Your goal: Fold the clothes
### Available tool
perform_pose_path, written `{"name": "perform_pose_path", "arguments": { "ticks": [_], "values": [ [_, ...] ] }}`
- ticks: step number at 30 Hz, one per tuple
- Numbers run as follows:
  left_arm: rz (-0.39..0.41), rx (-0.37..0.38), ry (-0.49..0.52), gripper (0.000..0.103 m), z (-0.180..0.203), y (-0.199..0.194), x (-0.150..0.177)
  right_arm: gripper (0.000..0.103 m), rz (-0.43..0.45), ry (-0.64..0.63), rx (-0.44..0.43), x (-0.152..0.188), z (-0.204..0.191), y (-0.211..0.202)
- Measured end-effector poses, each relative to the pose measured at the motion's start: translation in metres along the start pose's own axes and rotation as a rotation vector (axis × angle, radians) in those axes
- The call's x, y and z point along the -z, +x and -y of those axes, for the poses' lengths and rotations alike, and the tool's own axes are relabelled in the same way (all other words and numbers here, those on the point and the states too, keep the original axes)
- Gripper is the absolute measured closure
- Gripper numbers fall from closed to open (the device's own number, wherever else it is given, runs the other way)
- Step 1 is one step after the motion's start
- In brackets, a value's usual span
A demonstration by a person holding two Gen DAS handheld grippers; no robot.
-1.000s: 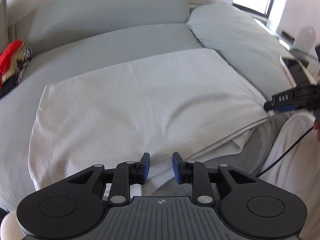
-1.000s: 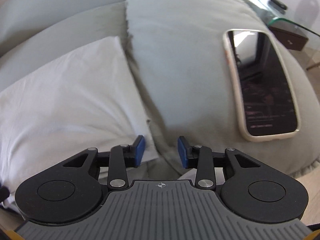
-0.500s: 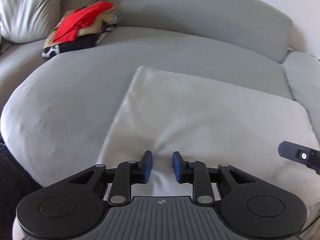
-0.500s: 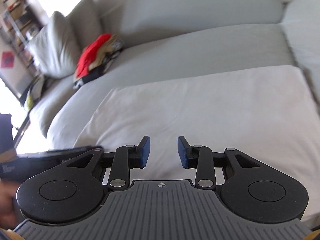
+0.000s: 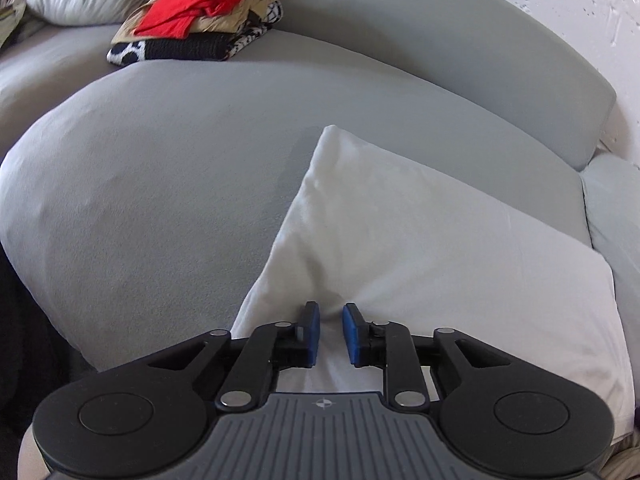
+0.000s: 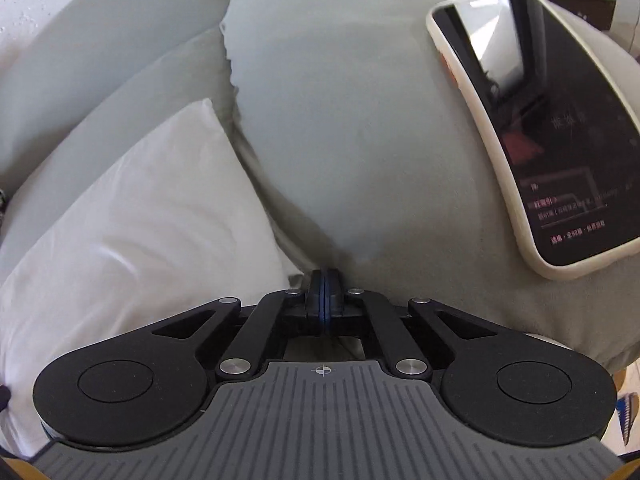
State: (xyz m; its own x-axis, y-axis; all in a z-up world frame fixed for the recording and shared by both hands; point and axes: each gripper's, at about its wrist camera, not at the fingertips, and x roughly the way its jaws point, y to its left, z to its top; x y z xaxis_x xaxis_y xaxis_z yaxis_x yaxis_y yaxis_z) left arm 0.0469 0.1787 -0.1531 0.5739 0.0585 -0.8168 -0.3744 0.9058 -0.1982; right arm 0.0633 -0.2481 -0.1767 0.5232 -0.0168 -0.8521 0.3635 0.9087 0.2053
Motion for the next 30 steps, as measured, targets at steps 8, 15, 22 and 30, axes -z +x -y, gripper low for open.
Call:
{"name": "perform_pose_path", "arguments": {
  "ticks": [8,15,22,30],
  "values": [
    [0.118,0.139,0.149,0.084,0.033,-0.039,0.01,0.081,0.11,-0.221,-0.095,0.018,-0.052,-0.042],
    [0.073,0.209,0.442,0.074,0.108,-0.021,0.048,0.071,0.124,-0.444,-0.205,0.03,-0.12,-0.027],
    [0.047,0.176,0.593,0.07,0.118,-0.017,0.072,0.068,0.029,-0.541,-0.178,0.052,-0.121,-0.044],
    [-0.085,0.251,0.624,0.066,0.09,-0.04,0.102,0.063,-0.115,-0.429,-0.255,0.067,-0.07,-0.079]
  ]
}}
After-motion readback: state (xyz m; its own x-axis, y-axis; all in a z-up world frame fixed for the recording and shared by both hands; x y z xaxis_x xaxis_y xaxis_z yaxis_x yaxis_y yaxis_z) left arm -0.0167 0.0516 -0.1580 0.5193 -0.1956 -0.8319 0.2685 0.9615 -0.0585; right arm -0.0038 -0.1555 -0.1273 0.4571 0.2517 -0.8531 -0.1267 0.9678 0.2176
